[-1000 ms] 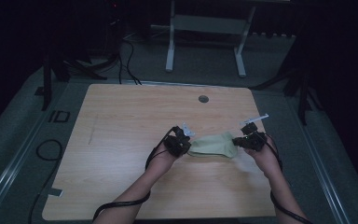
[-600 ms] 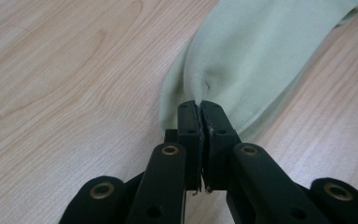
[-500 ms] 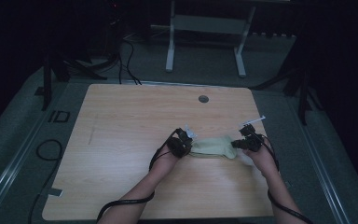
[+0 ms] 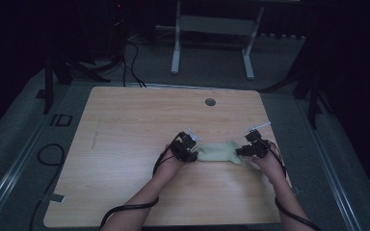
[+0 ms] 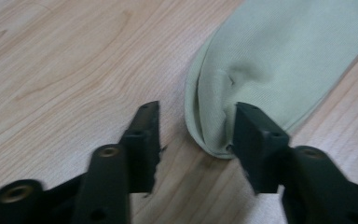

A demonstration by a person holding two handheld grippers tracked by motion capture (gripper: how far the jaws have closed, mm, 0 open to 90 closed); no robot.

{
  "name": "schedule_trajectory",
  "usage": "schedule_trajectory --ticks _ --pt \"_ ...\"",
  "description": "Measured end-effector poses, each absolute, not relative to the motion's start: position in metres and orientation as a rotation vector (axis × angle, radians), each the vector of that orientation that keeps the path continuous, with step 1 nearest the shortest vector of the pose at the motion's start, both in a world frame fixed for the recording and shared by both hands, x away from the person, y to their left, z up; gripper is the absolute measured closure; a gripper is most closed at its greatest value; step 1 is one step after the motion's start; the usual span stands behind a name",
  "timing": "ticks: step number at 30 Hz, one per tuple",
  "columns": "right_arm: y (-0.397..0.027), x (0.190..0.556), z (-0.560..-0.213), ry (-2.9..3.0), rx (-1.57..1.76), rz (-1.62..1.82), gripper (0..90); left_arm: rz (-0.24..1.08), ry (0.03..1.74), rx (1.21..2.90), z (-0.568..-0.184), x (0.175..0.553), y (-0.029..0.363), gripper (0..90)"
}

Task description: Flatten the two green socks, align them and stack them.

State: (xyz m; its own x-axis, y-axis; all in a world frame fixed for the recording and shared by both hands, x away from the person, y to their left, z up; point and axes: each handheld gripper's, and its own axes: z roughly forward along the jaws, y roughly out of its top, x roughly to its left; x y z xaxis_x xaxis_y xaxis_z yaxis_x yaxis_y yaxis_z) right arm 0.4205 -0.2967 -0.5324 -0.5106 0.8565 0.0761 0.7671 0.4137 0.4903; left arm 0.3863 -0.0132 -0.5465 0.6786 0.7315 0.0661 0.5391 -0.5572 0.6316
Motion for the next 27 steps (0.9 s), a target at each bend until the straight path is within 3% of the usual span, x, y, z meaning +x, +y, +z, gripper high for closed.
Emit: schedule_trajectory --ticks 8,9,13,15,18,27 --pt "-0.296 0.412 -0.517 2.436 1.406 0.779 37.1 0.381 0.963 2.240 -0.533 0.377 -0.009 38.0" --pt "-0.295 0.410 -0.514 2.432 1.393 0.805 34.0 0.367 0.961 2.230 -0.532 0.376 -0.008 28.9" --pt "-0.294 0.408 -0.511 2.437 1.382 0.840 27.3 0.309 0.958 2.218 -0.529 0.373 -0.008 13.2" --pt "-0.291 0.405 -0.512 2.492 1.358 0.876 18.1 0.321 0.946 2.202 -0.527 0.370 -0.006 12.5" --pt "-0.286 0.400 -0.513 2.464 1.296 0.872 13.4 0.350 0.955 2.196 -0.526 0.369 -0.004 7.3" --pt "-0.279 0.388 -0.516 2.450 1.243 0.910 13.5 0.326 0.960 2.175 -0.529 0.365 0.005 2.6"
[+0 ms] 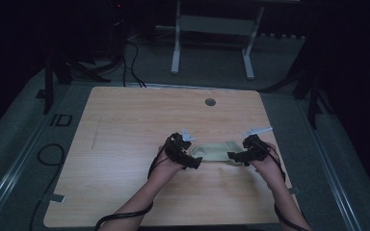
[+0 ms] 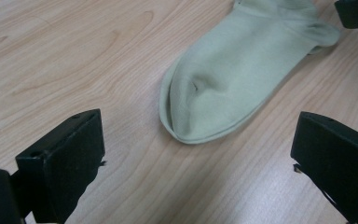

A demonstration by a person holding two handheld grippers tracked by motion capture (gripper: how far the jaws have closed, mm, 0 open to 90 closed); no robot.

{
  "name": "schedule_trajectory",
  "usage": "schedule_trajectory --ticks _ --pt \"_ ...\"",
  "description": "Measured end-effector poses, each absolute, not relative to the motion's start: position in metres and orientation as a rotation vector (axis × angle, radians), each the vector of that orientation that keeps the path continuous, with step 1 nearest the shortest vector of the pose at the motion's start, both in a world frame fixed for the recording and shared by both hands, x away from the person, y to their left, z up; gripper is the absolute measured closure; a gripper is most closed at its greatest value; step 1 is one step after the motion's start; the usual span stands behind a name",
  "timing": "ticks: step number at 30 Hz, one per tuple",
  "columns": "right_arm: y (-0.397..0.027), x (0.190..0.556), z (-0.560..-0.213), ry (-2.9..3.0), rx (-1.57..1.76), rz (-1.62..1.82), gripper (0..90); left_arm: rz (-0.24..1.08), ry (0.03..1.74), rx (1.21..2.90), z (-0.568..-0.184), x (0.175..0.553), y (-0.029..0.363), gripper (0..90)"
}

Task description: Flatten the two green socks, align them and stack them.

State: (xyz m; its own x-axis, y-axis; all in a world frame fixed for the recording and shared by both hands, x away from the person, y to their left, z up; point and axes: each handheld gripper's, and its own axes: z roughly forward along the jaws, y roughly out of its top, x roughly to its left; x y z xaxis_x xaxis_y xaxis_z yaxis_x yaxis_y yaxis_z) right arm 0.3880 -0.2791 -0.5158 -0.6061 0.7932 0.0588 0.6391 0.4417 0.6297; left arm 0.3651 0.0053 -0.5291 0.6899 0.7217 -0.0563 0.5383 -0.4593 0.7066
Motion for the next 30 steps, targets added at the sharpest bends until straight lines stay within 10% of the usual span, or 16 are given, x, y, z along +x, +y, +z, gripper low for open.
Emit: schedule_trajectory --ticks 30 --pt "-0.310 0.353 -0.525 2.398 1.255 0.966 13.6 0.348 1.031 2.159 -0.546 0.330 0.064 2.6"
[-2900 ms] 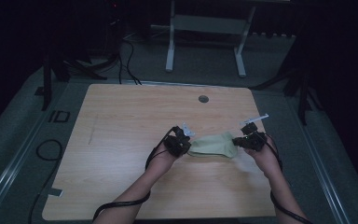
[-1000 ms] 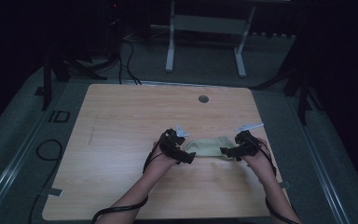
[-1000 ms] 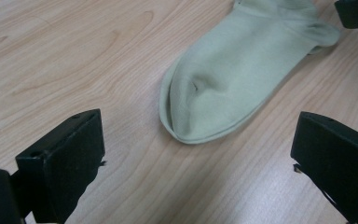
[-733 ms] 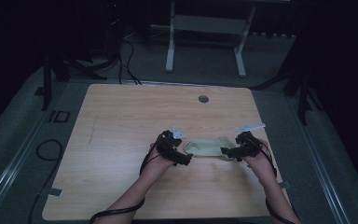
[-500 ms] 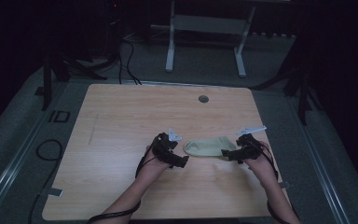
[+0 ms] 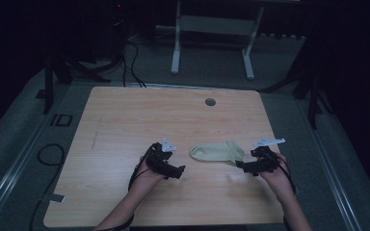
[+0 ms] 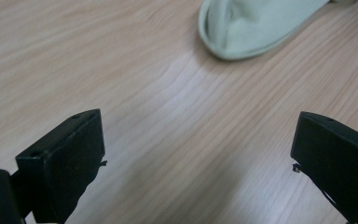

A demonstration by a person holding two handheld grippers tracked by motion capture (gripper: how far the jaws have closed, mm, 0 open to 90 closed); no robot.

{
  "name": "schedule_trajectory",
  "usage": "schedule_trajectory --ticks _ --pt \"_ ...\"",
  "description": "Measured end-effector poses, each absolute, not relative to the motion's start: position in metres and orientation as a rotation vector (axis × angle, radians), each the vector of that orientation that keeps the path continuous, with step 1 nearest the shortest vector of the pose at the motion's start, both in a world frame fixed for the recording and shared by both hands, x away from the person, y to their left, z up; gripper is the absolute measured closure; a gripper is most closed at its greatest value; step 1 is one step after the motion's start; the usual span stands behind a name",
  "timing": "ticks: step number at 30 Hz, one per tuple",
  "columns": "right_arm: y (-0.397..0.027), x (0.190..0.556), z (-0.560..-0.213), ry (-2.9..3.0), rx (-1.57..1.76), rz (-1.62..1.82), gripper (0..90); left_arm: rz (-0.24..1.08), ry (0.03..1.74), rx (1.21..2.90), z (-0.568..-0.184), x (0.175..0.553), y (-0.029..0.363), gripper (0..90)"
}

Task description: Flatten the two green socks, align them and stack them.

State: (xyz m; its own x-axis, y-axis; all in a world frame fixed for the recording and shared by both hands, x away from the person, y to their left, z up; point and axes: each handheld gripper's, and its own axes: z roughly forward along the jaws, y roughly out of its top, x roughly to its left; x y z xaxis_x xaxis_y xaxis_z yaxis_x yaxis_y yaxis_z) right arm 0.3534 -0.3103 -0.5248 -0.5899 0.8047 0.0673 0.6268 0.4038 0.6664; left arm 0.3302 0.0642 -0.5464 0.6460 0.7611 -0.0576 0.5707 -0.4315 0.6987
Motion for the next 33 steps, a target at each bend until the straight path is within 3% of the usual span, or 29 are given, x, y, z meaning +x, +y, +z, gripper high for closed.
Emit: schedule_trajectory --ticks 33 --pt "-0.353 0.292 -0.562 2.221 1.274 0.950 10.7 0.458 1.181 2.106 -0.566 0.286 0.147 2.6"
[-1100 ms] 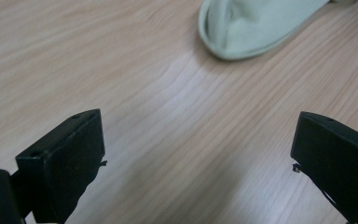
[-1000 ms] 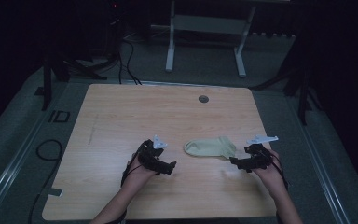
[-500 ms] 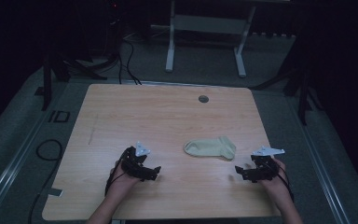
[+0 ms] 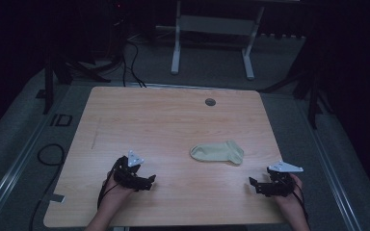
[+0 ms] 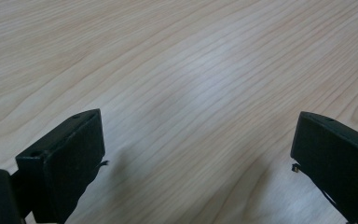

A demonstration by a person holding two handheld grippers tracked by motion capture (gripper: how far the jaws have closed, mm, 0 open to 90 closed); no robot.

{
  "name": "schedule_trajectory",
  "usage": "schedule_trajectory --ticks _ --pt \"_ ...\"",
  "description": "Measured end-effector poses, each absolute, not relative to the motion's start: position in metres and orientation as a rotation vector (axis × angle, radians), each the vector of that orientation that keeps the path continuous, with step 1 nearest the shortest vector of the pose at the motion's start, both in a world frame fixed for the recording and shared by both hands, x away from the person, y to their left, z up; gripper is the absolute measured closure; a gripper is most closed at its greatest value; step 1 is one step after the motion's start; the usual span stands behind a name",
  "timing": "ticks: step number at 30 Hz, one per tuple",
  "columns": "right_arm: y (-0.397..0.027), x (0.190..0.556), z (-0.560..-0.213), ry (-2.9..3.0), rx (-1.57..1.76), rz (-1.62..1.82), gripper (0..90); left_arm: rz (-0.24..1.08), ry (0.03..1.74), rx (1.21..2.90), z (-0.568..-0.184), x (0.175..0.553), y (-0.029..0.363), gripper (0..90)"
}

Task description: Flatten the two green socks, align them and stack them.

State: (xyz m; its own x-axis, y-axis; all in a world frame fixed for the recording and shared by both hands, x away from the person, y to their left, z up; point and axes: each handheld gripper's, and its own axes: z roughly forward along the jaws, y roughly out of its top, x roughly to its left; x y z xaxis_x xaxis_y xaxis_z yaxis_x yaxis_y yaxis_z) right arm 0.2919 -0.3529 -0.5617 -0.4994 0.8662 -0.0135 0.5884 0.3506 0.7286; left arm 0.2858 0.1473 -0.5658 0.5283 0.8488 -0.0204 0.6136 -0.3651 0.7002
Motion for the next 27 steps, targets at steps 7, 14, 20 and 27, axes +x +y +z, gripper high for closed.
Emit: schedule_trajectory --ticks 7,14,20,27 --pt "-0.354 0.282 -0.562 2.184 1.268 0.942 10.6 0.492 1.190 2.110 -0.567 0.277 0.157 2.6" --pt "-0.358 0.278 -0.562 2.135 1.284 0.959 10.7 0.509 1.237 2.068 -0.568 0.267 0.175 2.6" --pt "-0.362 0.277 -0.562 2.090 1.312 0.977 10.7 0.539 1.264 2.047 -0.570 0.261 0.184 2.6" --pt "-0.362 0.275 -0.563 2.069 1.292 0.968 10.7 0.590 1.297 2.018 -0.574 0.257 0.192 2.6"
